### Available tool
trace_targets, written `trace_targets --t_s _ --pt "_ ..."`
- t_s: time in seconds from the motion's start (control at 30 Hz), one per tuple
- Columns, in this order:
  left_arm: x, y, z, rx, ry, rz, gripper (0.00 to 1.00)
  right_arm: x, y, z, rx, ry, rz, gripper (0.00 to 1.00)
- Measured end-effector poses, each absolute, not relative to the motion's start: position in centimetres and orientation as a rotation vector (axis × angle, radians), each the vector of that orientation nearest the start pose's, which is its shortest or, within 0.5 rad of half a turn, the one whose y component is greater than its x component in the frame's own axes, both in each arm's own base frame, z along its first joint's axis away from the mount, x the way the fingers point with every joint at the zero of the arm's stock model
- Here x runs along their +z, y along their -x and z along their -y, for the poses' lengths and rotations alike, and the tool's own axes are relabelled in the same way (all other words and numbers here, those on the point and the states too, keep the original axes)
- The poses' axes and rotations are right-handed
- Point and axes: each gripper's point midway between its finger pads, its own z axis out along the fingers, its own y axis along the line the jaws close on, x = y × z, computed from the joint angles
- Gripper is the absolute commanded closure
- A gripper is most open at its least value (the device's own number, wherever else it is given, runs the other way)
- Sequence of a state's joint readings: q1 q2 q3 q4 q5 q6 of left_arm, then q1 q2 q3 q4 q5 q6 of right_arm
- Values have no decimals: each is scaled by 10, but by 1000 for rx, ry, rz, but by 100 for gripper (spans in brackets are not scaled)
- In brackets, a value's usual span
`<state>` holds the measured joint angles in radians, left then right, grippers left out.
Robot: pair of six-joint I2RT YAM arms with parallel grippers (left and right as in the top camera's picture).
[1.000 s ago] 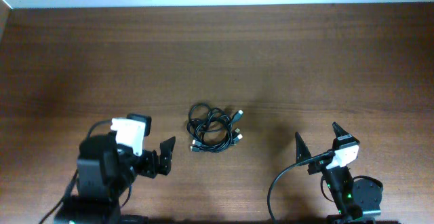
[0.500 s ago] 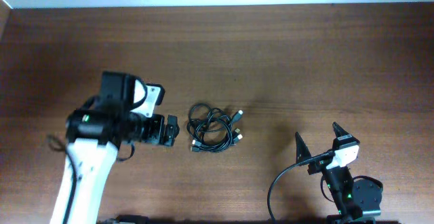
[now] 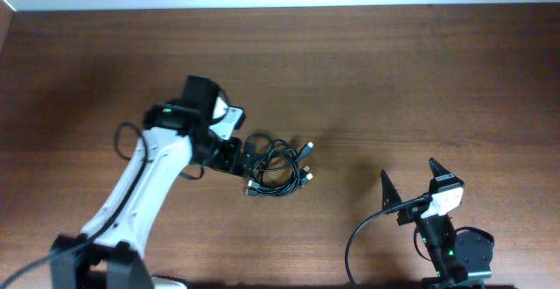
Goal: Untangle cables
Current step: 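Move the left gripper down onto the black cable bundle and grasp it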
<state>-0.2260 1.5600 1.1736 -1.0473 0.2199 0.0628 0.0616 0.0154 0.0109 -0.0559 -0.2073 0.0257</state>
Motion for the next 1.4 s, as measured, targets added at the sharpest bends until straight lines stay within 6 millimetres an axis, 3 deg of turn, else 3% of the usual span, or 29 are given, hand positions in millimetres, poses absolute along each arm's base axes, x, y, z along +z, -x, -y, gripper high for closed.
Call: trace_targets --t_s 0.3,0.6,0.97,1.4 --pt "60 -288 134 -336 -531 -3038 1 162 -240 -50 236 189 -1625 1" --pt "57 -297 152 -428 -526 -2994 1 162 -240 -50 236 188 -1624 1" --pt "46 -290 124 -206 138 -3124 1 162 -240 -50 236 189 -1625 1" --pt "28 -294 120 -184 242 -3086 1 162 -240 -50 236 189 -1625 1"
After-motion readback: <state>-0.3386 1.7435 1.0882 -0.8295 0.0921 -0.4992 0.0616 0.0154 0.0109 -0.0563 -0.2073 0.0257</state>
